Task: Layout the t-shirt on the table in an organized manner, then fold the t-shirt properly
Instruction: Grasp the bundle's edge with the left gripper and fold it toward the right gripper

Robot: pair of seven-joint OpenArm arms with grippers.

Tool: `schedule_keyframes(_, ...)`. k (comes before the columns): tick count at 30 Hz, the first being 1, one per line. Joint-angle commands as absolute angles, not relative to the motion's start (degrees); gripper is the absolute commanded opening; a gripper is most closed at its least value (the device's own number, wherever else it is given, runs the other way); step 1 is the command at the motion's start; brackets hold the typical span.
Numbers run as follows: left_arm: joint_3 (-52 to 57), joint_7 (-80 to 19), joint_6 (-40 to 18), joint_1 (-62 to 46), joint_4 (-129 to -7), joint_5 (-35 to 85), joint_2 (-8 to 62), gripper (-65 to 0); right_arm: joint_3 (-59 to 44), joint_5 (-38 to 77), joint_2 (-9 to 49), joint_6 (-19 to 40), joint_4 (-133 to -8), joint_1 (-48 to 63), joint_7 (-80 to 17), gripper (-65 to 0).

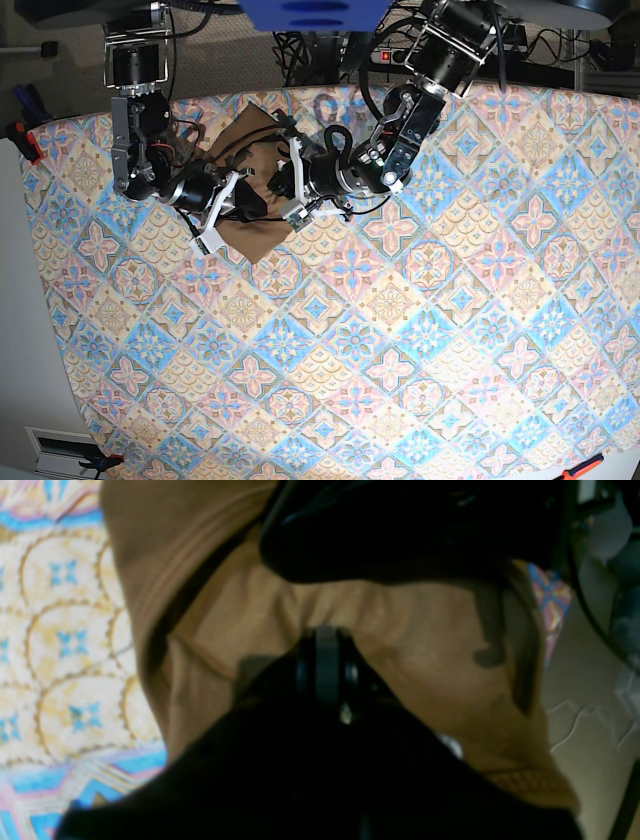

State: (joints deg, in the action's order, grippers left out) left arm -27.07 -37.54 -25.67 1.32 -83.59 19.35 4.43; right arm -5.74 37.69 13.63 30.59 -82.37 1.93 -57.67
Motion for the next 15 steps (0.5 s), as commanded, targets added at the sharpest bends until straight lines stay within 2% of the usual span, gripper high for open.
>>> schedule_keyframes(1, -28.09, -38.90, -25.54, 1.45, -83.56, 18.59, 3.82, -65.0, -6.02, 36.00, 14.29, 30.29, -82.77, 1.54, -58.68, -56.7)
schedule_keyframes(7, -29.05, -38.90, -25.45, 1.19, -86.37, 18.68, 3.65, -65.0, -6.20, 36.09, 14.29, 30.29, -86.20, 1.45, -60.35, -56.7)
schedule_keyframes(15, -29.05, -39.34, -25.36, -1.36, -99.91, 18.68, 3.74, -65.0, -16.40, 36.00, 14.20, 30.29, -101.23, 1.19, -72.04, -56.7)
